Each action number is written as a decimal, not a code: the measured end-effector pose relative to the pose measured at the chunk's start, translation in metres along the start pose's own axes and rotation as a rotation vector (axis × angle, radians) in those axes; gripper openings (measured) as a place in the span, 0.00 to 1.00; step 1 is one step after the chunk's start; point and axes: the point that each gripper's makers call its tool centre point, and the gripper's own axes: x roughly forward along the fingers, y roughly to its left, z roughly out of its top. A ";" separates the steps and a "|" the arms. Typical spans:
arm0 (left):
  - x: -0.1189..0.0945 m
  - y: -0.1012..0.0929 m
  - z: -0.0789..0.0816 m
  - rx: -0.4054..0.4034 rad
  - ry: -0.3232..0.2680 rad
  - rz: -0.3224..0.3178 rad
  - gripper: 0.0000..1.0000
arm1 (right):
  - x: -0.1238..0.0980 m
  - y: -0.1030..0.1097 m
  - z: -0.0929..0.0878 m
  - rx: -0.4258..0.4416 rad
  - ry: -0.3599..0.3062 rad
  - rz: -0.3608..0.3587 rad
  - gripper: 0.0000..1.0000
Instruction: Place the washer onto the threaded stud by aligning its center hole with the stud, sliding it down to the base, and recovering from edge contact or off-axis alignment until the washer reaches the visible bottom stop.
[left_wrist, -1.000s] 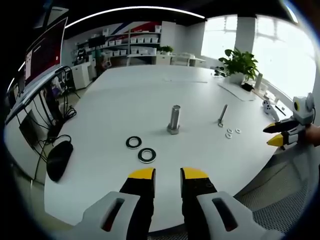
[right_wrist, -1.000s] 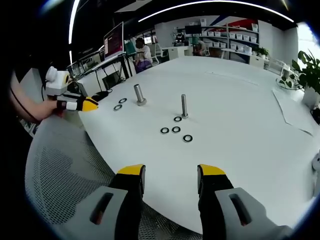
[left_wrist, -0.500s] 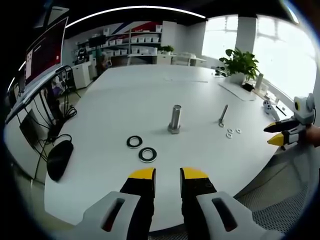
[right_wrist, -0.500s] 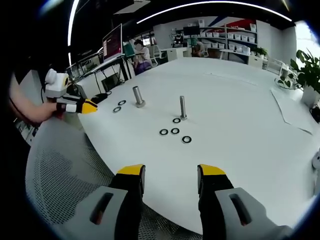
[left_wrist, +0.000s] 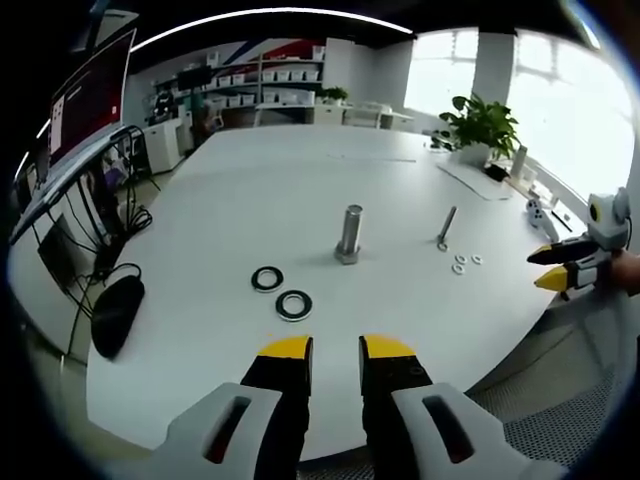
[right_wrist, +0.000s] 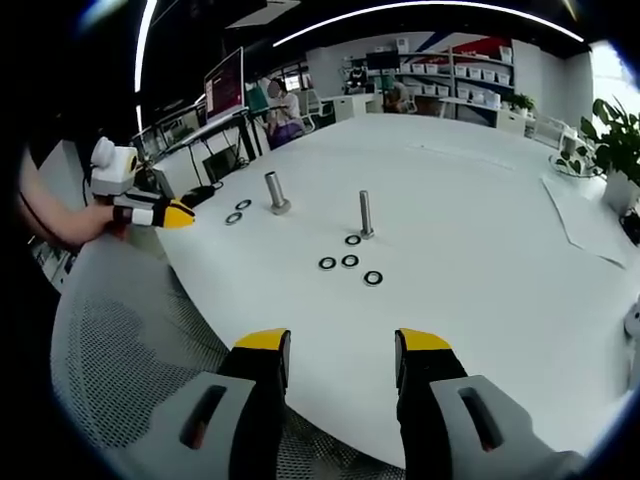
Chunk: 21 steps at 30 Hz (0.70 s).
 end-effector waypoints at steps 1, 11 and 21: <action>0.000 0.000 0.000 0.001 -0.001 0.000 0.16 | 0.000 0.000 0.000 0.001 -0.001 0.000 0.45; -0.001 0.000 -0.001 0.004 0.001 0.004 0.16 | -0.001 -0.002 0.003 0.013 -0.017 -0.010 0.45; 0.000 -0.001 -0.002 0.008 0.009 0.000 0.16 | -0.002 -0.002 0.004 0.020 -0.026 -0.010 0.45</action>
